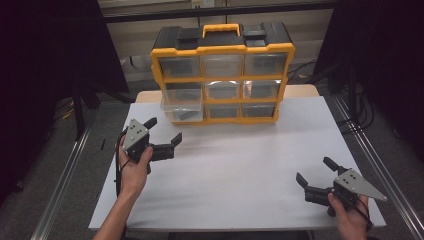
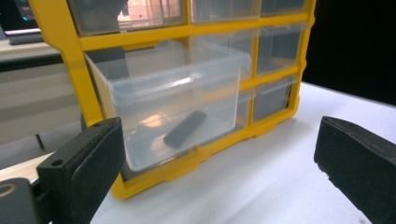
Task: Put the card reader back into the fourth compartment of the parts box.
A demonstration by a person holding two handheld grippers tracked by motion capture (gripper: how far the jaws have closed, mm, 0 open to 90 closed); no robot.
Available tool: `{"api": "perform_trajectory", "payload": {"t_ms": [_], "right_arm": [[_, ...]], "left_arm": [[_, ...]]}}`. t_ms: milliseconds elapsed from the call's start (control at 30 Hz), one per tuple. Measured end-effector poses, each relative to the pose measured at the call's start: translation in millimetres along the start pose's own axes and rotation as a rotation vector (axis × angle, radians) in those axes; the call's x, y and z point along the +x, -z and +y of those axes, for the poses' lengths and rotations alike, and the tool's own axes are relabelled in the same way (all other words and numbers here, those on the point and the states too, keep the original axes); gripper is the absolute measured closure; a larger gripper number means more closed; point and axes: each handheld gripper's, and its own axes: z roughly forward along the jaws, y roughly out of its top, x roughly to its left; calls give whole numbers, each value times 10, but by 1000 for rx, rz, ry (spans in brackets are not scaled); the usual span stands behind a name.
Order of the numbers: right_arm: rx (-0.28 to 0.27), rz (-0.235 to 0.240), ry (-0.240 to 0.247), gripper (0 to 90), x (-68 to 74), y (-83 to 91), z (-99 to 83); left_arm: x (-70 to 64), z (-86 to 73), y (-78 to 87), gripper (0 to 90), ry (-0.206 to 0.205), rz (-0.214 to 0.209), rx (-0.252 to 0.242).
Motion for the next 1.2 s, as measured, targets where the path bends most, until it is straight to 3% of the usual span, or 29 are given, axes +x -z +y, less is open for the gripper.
{"api": "perform_trajectory", "payload": {"t_ms": [167,233,300,433,533,767,867,967,1033,1133,1200], "right_arm": [[-2,2,3,2,0,1,0],[-2,1,2,1,-1,4,0],[-1,0,2,2,-2,6,0],[-1,-1,4,1,-1,8,1],[-1,-3,3,1,-1,11,0],[-2,-7,4,1,-1,9,-2],[-1,-9,2,1,-2,10,-2],[0,-11,2,1,-2,10,-3],[0,-13,4,1,-3,14,-2],[1,-12,4,1,-3,16,-2],[0,-10,7,1,-2,15,-5]], "left_arm": [[-60,-128,107,20,34,-26,-12],[-83,-222,154,11,77,-29,-26],[-97,-320,192,8,84,-25,-23],[-114,-454,259,11,114,-4,9],[-134,-517,320,19,140,-30,31],[-213,-605,489,21,122,24,63],[-264,-677,565,26,106,55,38],[-283,-722,597,20,128,50,69],[-289,-752,603,19,118,70,62],[-283,-814,604,19,147,87,64],[-265,-832,618,19,142,96,77]]}}
